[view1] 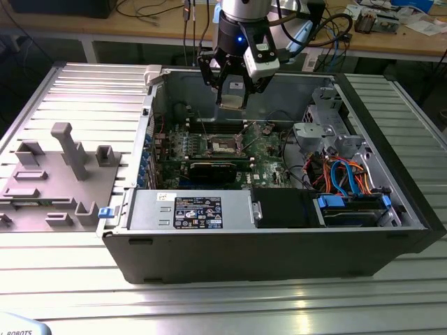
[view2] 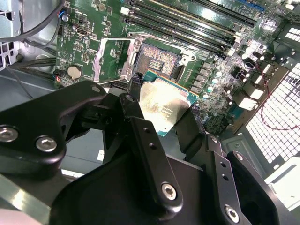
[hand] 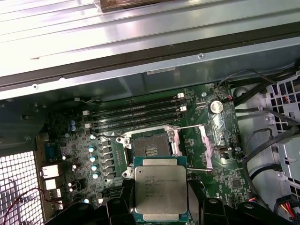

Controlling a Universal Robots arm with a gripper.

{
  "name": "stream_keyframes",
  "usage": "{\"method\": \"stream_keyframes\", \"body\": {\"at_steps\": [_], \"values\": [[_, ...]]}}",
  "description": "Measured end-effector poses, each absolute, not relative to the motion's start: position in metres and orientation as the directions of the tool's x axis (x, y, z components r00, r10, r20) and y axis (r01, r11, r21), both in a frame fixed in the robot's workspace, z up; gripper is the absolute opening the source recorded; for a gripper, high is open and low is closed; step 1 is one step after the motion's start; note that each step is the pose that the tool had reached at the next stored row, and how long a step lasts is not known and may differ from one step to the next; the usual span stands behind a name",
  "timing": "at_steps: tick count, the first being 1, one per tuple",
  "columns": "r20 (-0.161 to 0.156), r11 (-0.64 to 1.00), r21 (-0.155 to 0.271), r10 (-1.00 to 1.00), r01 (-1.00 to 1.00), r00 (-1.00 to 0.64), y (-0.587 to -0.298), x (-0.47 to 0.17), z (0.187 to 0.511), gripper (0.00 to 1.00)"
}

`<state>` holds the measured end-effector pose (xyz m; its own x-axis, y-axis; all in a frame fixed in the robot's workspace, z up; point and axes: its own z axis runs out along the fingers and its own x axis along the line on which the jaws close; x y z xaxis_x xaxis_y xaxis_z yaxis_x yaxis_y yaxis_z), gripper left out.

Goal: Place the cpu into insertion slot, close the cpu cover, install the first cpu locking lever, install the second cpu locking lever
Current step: 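Place the cpu into insertion slot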

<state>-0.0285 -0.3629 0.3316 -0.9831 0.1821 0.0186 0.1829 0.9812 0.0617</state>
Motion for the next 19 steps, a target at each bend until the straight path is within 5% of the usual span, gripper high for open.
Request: {"method": "stream_keyframes", "body": {"at_steps": [19], "values": [[0.019, 0.979, 0.062, 0.192, 0.193, -0.981, -0.3629, -0.0285, 0.3316, 0.54]]}}
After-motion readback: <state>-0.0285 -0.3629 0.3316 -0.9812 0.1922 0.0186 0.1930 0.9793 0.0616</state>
